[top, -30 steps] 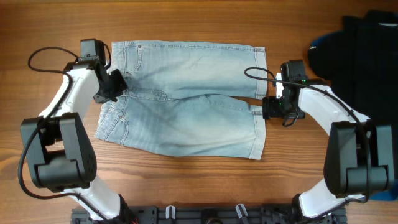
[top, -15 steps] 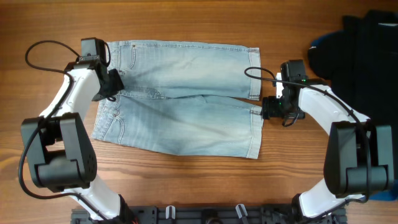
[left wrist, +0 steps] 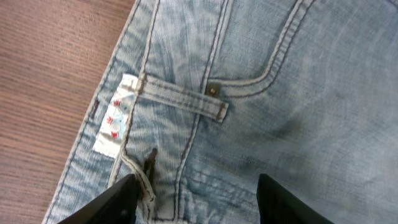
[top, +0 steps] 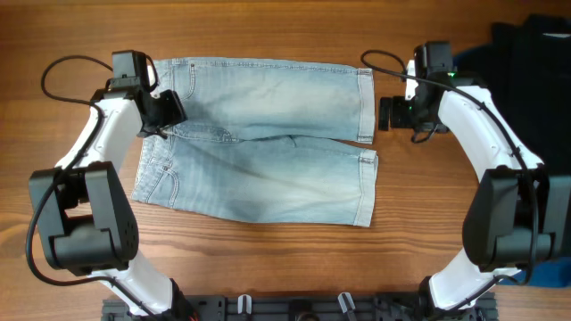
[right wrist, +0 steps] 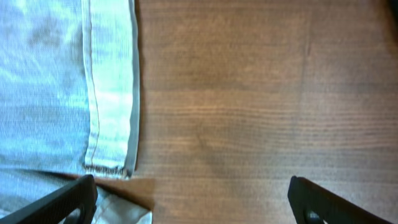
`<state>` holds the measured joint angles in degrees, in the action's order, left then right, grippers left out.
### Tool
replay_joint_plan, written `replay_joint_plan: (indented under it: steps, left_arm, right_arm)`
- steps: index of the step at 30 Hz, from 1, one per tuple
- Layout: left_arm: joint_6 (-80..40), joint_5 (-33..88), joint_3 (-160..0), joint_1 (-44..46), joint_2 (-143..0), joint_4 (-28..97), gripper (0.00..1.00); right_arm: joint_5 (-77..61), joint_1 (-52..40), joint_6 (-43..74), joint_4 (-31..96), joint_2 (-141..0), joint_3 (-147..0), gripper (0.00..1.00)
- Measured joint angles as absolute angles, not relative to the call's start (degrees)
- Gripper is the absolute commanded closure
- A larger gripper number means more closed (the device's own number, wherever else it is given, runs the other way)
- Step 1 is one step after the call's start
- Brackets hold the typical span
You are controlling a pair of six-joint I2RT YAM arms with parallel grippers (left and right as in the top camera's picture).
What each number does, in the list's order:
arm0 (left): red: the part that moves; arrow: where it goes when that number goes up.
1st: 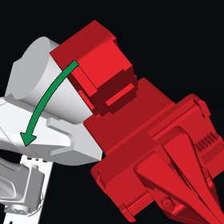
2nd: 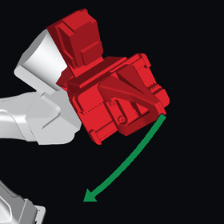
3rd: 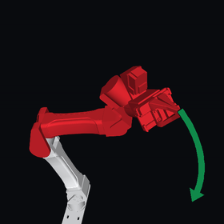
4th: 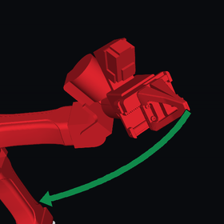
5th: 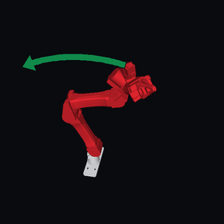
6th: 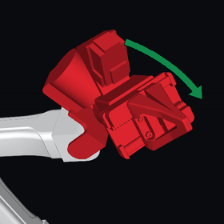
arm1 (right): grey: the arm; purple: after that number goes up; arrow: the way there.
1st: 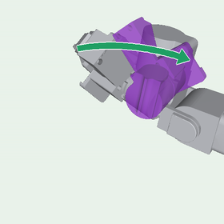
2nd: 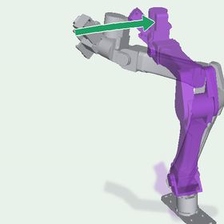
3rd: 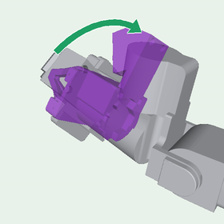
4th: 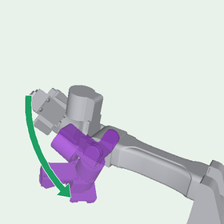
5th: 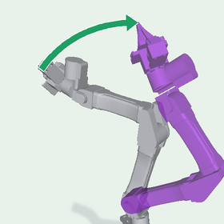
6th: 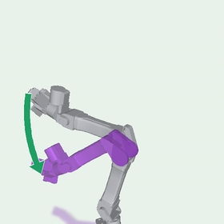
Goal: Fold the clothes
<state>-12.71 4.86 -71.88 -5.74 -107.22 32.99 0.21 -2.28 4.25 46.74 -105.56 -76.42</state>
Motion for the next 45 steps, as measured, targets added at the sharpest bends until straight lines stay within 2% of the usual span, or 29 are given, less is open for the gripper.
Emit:
replay_joint_plan:
  steps: [11, 45]
  left_arm:
    - [-12.7, 3.7, -71.9, -5.7, -107.2, 30.3, 0.39]
    - [-12.7, 3.7, -71.9, -5.7, -107.2, 29.9, 0.39]
  right_arm:
    - [0.2, -0.2, 3.6, 37.7, -114.8, -76.4, 0.00]
    - [-3.5, -2.0, 3.1, 39.4, -115.9, -76.4, 0.01]
